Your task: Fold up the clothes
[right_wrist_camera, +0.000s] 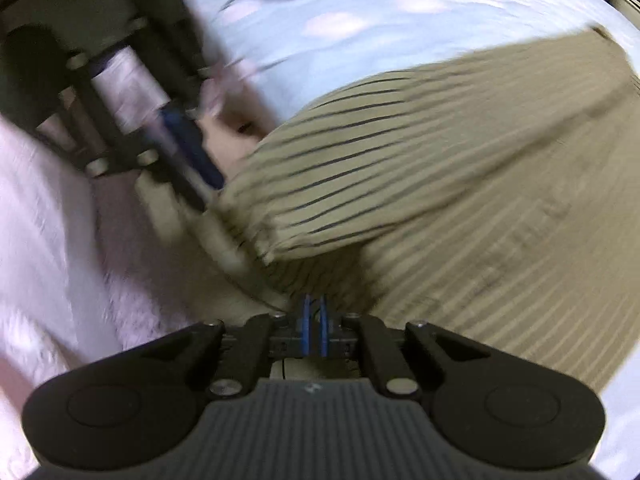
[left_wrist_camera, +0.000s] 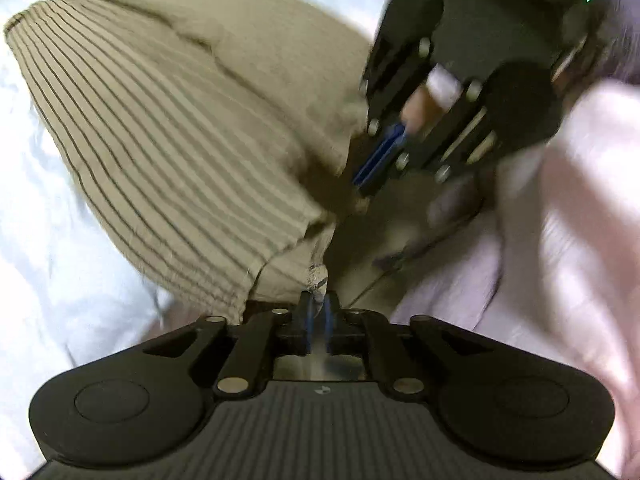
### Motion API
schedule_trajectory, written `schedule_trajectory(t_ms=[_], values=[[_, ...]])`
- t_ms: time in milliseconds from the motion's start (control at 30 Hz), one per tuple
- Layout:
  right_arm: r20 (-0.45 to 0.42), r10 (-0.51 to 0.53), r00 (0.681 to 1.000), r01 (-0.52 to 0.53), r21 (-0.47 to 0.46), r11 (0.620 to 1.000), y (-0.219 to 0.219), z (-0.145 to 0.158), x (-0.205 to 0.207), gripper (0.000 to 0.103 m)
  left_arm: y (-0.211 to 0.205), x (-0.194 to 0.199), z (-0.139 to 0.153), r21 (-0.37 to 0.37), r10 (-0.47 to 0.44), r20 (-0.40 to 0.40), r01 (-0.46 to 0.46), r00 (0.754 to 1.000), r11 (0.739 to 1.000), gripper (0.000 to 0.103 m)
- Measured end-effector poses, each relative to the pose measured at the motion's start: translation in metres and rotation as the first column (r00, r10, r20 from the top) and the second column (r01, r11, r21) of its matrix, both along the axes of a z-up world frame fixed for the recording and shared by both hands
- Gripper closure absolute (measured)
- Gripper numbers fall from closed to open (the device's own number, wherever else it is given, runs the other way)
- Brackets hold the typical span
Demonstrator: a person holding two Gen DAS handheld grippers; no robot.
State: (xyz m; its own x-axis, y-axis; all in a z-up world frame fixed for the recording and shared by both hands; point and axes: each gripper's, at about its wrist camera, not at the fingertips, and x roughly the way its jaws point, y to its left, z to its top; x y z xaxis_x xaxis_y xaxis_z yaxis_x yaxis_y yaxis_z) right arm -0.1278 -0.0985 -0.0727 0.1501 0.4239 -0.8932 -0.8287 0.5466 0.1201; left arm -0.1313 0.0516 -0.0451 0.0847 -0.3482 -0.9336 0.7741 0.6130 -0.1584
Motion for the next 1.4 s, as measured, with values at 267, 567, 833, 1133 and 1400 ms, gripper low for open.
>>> schedule_trajectory(t_ms=[267, 567, 833, 1133, 1400], values=[[-0.147, -0.335, 0.931, 0.355, 0.143, 0.924, -0.024, 0.002, 0.027, 0.072, -0.016, 0.041, 0.028, -0.163, 0.141, 0.103, -0.123, 0.985, 0.979, 0.079], [-0.354, -0.457, 0.816, 0.532, 0.150, 0.834, -0.002, -0.045, 0.035, 0.065, -0.019, 0.082, 0.007, -0.046, 0.203, 0.097, -0.199, 0.974, 0.979, 0.079], [-0.474, -0.486, 0.734, 0.612, 0.150, 0.777, 0.004, -0.059, 0.045, 0.100, -0.017, 0.091, 0.001, -0.027, 0.257, 0.104, -0.256, 0.961, 0.966, 0.079], [-0.464, -0.490, 0.739, 0.611, 0.153, 0.777, -0.027, -0.026, 0.032, 0.101, -0.011, 0.109, 0.005, -0.037, 0.283, 0.102, -0.280, 0.954, 0.959, 0.079], [-0.481, -0.467, 0.742, 0.603, 0.175, 0.778, -0.032, -0.028, 0.030, 0.101, -0.033, 0.153, 0.008, -0.041, 0.331, 0.090, -0.329, 0.939, 0.943, 0.077]])
